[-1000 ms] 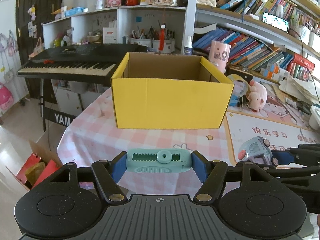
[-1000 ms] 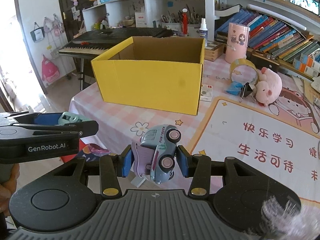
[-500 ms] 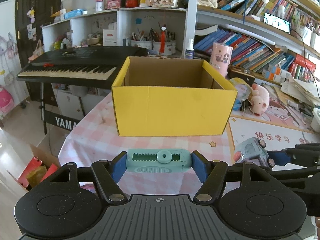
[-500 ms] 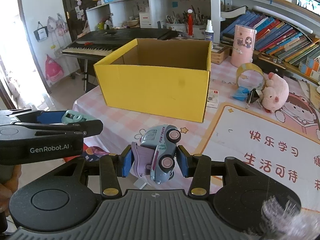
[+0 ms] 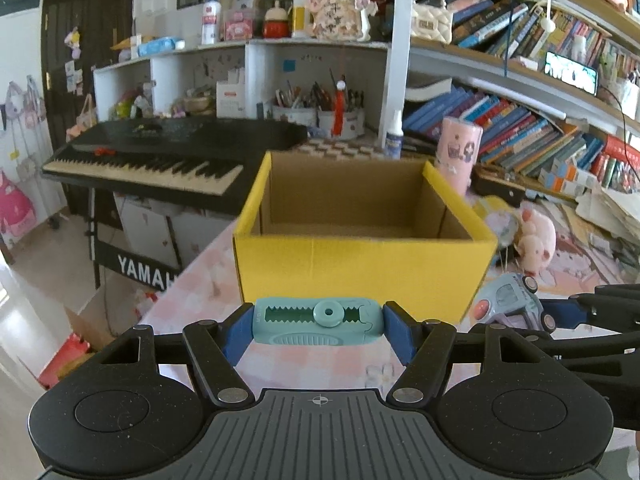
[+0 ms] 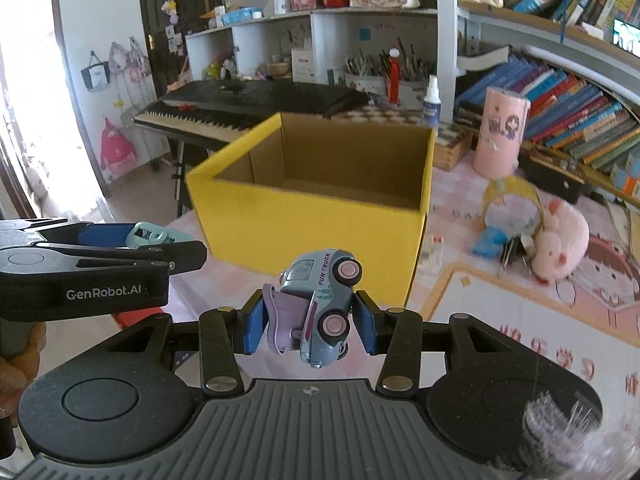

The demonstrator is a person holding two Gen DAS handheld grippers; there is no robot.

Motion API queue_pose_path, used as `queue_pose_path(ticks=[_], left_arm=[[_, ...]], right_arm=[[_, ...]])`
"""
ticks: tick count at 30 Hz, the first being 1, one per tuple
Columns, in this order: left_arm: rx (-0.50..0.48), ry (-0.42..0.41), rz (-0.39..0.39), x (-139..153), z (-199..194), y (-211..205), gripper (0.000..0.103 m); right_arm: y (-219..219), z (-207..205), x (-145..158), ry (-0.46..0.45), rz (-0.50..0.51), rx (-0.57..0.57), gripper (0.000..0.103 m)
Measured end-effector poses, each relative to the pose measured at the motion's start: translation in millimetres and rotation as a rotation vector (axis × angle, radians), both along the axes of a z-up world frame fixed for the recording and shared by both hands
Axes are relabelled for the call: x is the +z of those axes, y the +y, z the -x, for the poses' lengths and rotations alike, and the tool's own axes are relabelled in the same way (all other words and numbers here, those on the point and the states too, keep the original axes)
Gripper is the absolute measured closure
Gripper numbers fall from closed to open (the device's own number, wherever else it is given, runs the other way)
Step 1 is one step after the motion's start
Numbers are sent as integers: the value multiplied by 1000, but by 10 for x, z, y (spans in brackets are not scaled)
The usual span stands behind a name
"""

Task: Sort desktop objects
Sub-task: 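Carry the toy car and dispenser in both tools toward the yellow box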

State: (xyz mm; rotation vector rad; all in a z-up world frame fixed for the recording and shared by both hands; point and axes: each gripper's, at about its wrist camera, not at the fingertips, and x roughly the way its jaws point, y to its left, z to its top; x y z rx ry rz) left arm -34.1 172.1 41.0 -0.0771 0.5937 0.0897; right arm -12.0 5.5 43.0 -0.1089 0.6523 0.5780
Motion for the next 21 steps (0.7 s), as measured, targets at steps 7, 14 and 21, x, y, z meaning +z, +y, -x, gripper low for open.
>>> queue_pose_path(ticks=[7, 14, 21], left_arm=[[13, -55, -6, 182, -318, 23, 35], [32, -85, -20, 270, -761, 50, 35], [42, -42, -36, 184, -1207, 30, 35]], right_arm=[[44, -373, 204, -52, -23, 30, 60], [126, -882, 294, -96, 3, 83, 60], [206, -1442, 235, -110, 76, 149, 60]])
